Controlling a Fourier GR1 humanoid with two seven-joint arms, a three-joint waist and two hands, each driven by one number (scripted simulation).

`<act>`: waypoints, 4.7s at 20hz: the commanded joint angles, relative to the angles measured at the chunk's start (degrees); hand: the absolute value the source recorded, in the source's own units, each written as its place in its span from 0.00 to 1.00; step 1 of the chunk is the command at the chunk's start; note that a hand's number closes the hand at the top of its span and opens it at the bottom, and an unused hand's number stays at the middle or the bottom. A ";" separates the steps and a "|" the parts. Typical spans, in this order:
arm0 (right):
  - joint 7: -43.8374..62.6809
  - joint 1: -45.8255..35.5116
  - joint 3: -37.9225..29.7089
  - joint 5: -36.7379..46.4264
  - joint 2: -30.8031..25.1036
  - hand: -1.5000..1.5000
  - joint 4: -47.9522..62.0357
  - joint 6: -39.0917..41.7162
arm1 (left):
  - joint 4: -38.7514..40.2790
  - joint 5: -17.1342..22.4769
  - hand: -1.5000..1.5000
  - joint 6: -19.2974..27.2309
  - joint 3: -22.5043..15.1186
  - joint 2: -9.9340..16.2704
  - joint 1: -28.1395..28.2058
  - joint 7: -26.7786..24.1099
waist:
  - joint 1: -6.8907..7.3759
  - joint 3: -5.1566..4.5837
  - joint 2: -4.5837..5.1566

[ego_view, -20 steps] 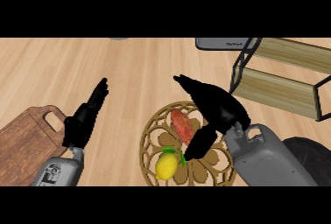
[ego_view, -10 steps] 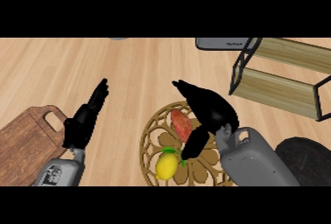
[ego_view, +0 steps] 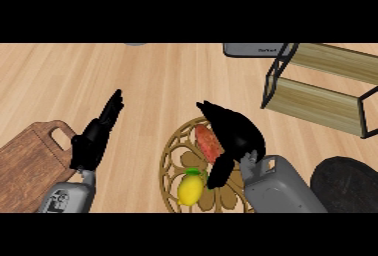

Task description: Pick the sweet potato from the placemat and place it in the tiered shelf

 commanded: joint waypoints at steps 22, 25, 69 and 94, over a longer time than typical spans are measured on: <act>-12.09 2.09 -2.13 10.93 3.91 0.00 13.47 -1.03 | 0.87 -1.25 0.50 -3.25 3.75 -1.33 -0.62 -0.75 | 0.04 0.00 0.03; -16.40 3.70 -2.37 11.90 3.48 0.00 16.00 -4.40 | 1.89 -2.28 0.50 -3.62 3.56 -1.26 -1.33 -0.79 | -0.01 0.01 0.04; 35.45 -12.59 -0.36 45.39 3.89 1.00 -17.16 -25.41 | 2.15 -2.80 0.50 -3.24 4.27 -2.24 1.71 -3.27 | -0.37 -0.11 -0.51; 14.31 -27.73 -30.16 53.32 -2.74 1.00 -11.33 -12.93 | 5.12 -3.28 0.50 -2.56 5.01 -3.22 -4.52 -0.45 | -0.24 -0.01 0.04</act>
